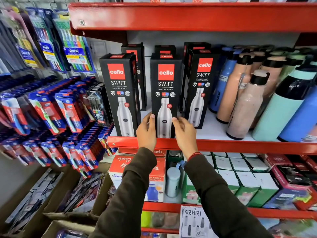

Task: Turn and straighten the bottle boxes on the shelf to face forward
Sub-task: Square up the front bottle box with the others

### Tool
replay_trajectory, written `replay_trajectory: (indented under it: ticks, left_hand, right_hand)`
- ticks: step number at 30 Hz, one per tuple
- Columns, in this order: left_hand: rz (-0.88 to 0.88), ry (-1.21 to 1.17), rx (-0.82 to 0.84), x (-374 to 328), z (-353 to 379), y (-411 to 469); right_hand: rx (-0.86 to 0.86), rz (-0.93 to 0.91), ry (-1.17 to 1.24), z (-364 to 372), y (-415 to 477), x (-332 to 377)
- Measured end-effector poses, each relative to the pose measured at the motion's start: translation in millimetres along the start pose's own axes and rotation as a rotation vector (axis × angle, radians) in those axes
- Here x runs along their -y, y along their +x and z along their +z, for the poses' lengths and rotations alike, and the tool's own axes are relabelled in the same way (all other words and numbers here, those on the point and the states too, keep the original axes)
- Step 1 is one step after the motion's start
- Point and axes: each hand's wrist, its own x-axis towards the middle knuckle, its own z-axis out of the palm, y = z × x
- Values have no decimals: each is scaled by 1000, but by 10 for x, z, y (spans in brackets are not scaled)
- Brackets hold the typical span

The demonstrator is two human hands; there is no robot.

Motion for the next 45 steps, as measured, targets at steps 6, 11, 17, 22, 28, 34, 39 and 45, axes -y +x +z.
replay_trajectory:
  ticks: [6,11,17,22,28,34,39,45]
  left_hand:
    - [344,-2,-260,-70,293,-282]
    - [588,136,-127,-150,697,-398]
    - [512,136,108,-287,1310,-230]
    - [179,94,106,-244,1644,28]
    - [-148,14,89,-76,1737,157]
    - [-130,9,47,32,1669,153]
    - [-107,18,28,36,1614,33]
    - [-31,130,-8,17,1482,-244]
  right_hand:
    - [-137,-152,-91,-290,75,-42]
    - [-291,-234,-88,-684,317,-74]
    - [-105,-99,-126,-888,760,-252]
    - [-22,5,-85,-936,961,-385]
    - [-12,17,-89,-922,1041,-507]
    - [-16,-23,-126,-978,1027,-547]
    - [-43,-40,-152,-1056,893,-559]
    - [-55,-58,-106,-1163,597,-499]
